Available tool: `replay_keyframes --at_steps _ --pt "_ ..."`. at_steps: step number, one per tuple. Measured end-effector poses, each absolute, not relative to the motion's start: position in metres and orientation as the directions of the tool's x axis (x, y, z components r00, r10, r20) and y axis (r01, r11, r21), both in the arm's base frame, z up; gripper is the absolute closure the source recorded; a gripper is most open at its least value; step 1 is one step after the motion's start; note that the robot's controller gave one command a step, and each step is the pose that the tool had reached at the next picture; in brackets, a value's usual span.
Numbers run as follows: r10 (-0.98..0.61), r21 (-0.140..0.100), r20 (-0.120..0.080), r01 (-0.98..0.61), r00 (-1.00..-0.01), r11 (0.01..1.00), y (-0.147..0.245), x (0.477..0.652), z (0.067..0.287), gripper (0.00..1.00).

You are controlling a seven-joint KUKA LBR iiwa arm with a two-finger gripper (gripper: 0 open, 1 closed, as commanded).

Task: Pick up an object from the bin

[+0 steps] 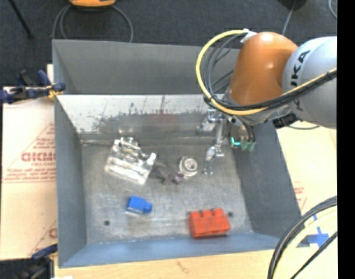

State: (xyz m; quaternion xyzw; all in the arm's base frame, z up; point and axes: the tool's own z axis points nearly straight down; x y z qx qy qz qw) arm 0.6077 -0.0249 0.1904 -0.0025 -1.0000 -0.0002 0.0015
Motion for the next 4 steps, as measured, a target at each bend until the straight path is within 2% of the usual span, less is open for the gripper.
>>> replay_keyframes --at_steps 1,2,3,4 --pt "0.081 0.002 -0.01 0.081 -0.997 0.997 0.003 0.619 0.073 0.0" --pt "0.079 0.002 -0.017 0.079 -0.997 0.997 0.003 0.621 0.077 1.0" --pt "0.096 0.002 -0.012 0.096 -0.995 0.995 -0.005 0.622 0.174 1.0" --pt "0.085 0.003 -0.014 0.085 -0.996 0.996 -0.001 0.622 0.287 1.0"
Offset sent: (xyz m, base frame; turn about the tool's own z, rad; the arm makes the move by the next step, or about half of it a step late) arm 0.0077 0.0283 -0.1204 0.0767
